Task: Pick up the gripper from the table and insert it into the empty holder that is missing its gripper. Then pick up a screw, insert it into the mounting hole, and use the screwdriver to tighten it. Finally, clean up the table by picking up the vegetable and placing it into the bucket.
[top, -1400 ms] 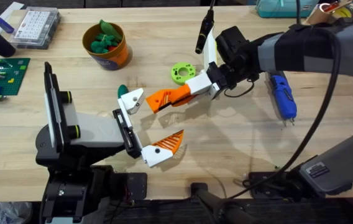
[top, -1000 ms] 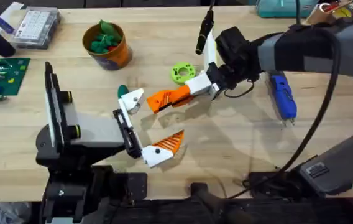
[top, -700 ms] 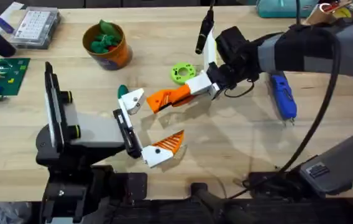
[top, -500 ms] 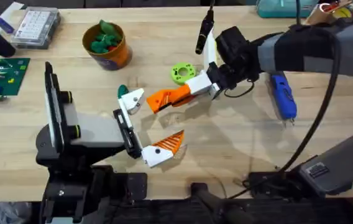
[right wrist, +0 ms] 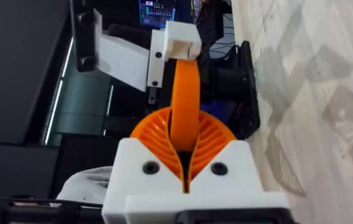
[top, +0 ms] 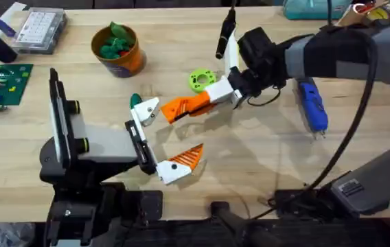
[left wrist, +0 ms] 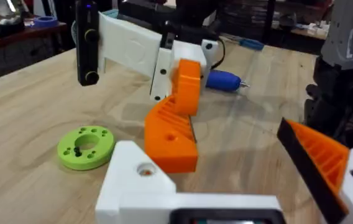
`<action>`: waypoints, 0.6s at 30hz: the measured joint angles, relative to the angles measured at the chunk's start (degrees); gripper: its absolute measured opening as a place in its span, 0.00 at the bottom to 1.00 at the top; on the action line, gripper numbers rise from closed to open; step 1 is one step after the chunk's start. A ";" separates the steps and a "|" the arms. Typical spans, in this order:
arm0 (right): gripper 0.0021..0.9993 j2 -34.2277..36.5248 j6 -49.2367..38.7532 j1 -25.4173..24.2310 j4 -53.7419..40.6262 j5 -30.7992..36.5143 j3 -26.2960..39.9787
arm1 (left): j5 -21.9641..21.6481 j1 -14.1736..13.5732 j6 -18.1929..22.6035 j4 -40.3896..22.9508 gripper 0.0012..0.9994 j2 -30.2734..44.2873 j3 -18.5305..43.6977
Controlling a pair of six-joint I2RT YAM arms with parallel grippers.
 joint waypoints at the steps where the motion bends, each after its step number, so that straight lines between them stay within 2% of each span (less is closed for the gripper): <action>1: 0.01 0.00 0.18 0.00 0.02 0.00 0.29 | 0.00 0.00 0.00 0.00 0.99 0.01 0.00; 18: 0.01 -0.02 1.44 1.62 0.06 0.00 1.13 | 0.00 0.00 0.00 0.00 0.99 0.00 0.00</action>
